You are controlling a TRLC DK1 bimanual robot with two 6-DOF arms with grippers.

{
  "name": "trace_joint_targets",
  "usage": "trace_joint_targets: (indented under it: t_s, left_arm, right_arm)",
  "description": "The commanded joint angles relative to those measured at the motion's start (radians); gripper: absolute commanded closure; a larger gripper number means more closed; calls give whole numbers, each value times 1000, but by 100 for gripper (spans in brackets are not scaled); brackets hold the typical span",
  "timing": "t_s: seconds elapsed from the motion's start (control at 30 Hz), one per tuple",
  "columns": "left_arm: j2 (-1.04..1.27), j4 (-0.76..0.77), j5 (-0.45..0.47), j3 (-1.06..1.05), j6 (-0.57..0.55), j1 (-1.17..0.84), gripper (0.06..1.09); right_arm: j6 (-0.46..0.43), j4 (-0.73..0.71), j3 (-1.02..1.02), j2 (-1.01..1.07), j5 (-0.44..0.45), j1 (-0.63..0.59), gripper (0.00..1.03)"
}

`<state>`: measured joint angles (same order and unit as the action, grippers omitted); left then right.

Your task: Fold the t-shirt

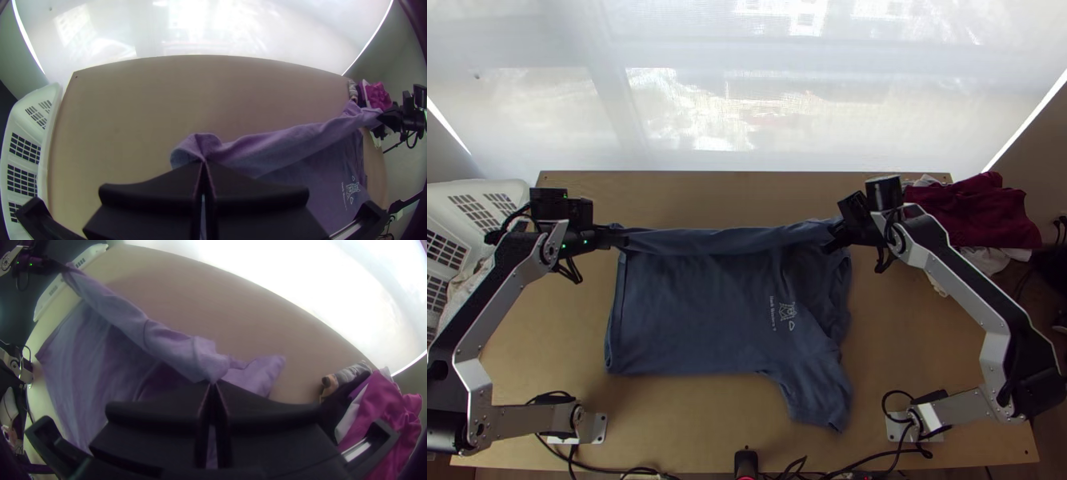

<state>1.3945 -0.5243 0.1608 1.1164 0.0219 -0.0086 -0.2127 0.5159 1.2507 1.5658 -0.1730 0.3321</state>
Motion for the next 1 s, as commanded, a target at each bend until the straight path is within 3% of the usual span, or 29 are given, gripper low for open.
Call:
trace_joint_targets:
  t_s: [0.0,0.97]
  left_arm:
    - [-75,7,-1,-101,-2,2,105]
    - [-207,30,3,-320,-16,-16,105]
  right_arm:
    - [7,-10,-116,-84,0,12,100]
    - [21,-42,-413,-225,1,101,100]
